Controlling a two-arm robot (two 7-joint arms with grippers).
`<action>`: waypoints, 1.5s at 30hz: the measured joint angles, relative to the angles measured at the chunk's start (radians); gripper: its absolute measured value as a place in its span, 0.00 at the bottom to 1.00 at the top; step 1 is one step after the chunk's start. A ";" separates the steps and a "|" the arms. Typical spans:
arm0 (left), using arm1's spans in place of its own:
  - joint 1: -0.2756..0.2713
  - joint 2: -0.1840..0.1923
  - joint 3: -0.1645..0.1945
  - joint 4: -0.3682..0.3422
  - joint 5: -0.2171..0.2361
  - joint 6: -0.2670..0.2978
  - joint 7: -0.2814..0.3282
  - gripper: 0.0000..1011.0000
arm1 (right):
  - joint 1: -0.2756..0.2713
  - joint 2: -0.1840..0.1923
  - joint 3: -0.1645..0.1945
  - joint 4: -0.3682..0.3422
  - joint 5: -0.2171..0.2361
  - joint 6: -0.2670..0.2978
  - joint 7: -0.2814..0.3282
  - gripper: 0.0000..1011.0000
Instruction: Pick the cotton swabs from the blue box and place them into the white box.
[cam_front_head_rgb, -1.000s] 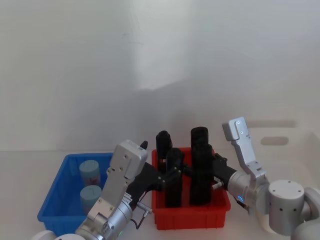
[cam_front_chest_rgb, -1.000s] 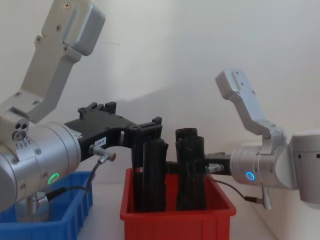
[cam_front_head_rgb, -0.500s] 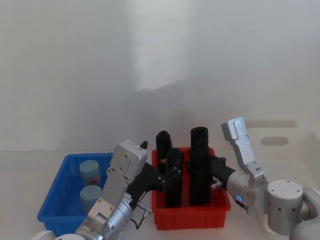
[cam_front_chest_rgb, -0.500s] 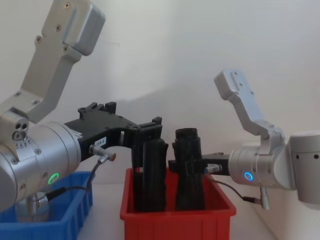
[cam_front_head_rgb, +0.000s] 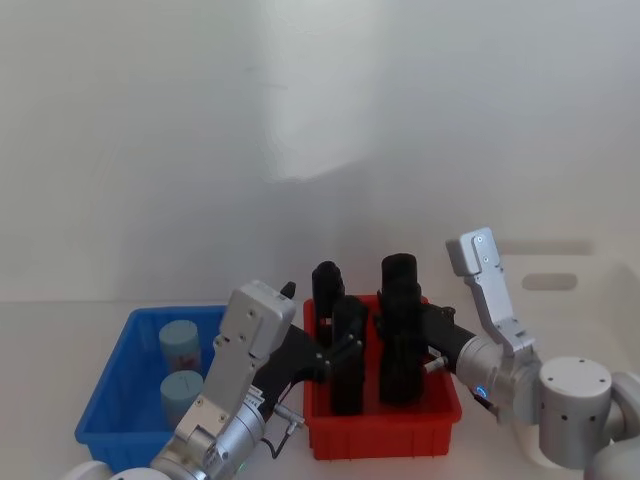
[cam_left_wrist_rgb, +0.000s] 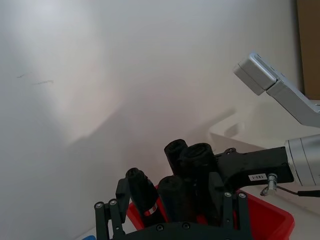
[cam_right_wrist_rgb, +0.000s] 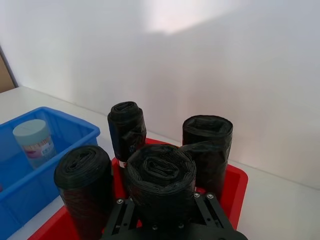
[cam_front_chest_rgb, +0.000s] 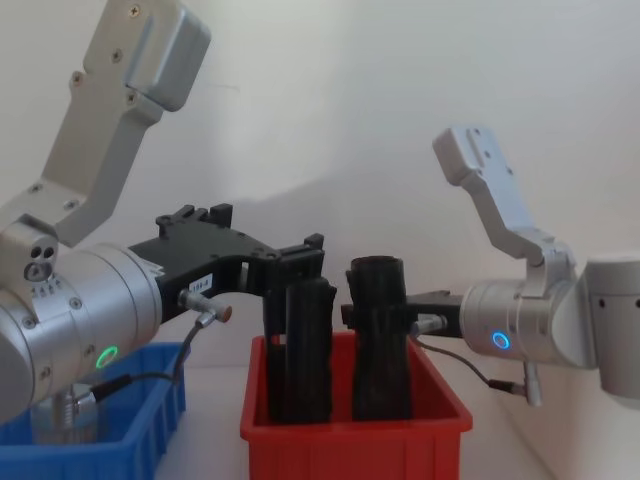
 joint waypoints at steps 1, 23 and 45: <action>0.000 0.000 0.000 0.000 0.000 0.000 0.000 0.99 | -0.009 0.004 0.001 -0.019 -0.002 0.001 -0.004 0.43; 0.000 0.000 0.000 0.000 0.000 0.000 0.000 0.99 | -0.165 0.097 0.032 -0.445 -0.065 0.006 -0.128 0.37; 0.000 0.000 0.000 0.000 0.000 0.000 0.000 0.99 | -0.320 0.230 0.136 -0.693 -0.051 -0.016 -0.358 0.37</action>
